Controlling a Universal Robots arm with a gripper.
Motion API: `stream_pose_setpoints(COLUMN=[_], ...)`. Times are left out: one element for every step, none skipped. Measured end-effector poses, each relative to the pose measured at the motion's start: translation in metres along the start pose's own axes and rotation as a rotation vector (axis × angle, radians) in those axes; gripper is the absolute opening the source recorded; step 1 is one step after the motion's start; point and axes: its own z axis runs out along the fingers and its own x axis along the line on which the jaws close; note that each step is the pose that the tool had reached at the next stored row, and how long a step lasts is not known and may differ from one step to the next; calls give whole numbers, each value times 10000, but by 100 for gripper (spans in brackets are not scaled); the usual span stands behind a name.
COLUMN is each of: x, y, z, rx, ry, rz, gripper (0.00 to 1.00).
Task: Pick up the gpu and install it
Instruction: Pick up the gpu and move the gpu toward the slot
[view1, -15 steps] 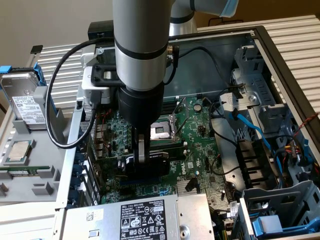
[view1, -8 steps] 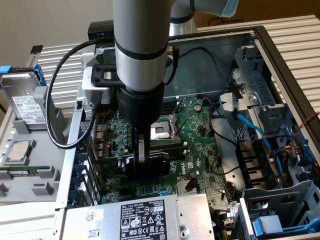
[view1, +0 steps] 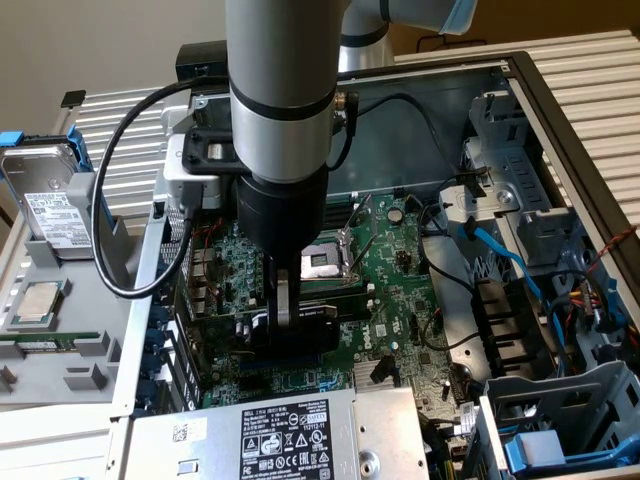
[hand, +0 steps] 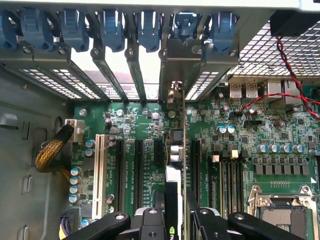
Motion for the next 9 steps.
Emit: stream_pose_setpoints(x=[0,0,0,0,0,0,0,0,0], y=[0,0,0,0,0,1,1,1,1], z=[0,0,0,1,4,7,8,9,9], rx=[0,0,0,0,4,8,10,12,13], ry=[0,-1,0,0,-2,-2,-2,-1,-1], rz=[0,0,0,0,0,0,0,0,0], gripper=[27,27,27,27,27,27,27,27,27])
